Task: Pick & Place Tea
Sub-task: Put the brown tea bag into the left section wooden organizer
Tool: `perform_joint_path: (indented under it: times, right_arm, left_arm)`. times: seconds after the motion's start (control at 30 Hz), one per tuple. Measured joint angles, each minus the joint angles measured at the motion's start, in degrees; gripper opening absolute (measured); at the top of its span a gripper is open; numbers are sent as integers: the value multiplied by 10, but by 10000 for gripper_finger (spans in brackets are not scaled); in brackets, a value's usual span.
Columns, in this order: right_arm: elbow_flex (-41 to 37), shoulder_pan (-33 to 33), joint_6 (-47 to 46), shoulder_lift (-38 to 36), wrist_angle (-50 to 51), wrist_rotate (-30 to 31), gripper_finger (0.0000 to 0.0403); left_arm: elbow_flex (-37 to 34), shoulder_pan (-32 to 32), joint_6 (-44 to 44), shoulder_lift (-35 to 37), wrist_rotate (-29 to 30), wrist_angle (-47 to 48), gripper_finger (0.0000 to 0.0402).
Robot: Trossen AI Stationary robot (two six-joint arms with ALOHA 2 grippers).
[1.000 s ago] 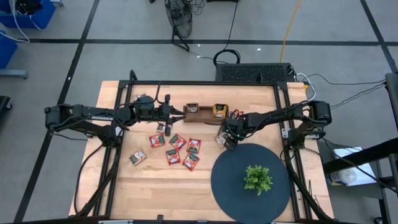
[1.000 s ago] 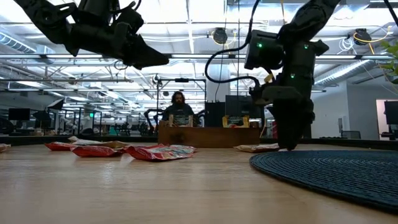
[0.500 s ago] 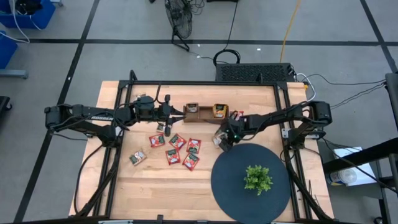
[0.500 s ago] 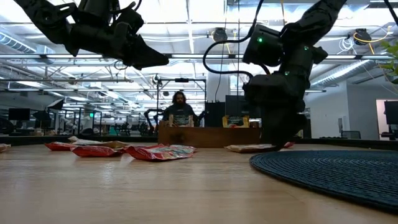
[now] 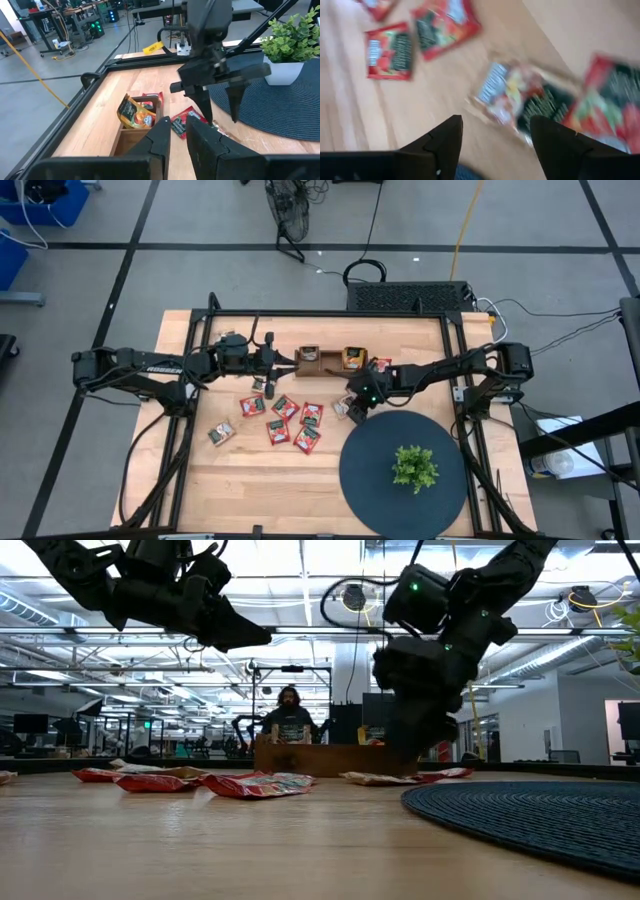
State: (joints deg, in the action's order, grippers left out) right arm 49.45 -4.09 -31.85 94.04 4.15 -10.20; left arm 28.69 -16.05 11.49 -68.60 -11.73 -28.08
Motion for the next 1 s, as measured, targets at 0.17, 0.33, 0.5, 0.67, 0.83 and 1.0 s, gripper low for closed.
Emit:
perform_joint_path:
  times: [0.17,0.33,0.5,0.67,0.83,1.0]
  right_arm:
    - [0,19,135,0,-47,77,212]
    - [4,38,296,0,-44,151,212]
    - [5,48,403,6,-49,162,212]
    - [5,49,440,48,-50,160,212]
    - [8,46,448,91,-79,147,212]
    - [8,42,440,107,-67,123,206]
  left_arm:
    - [0,0,-13,0,0,0,67]
    - [0,0,-17,0,0,0,67]
    - [0,0,-18,0,3,0,67]
    - [0,0,-28,0,3,0,67]
    - [0,0,-42,0,13,0,67]
    - [0,0,-46,0,18,1,67]
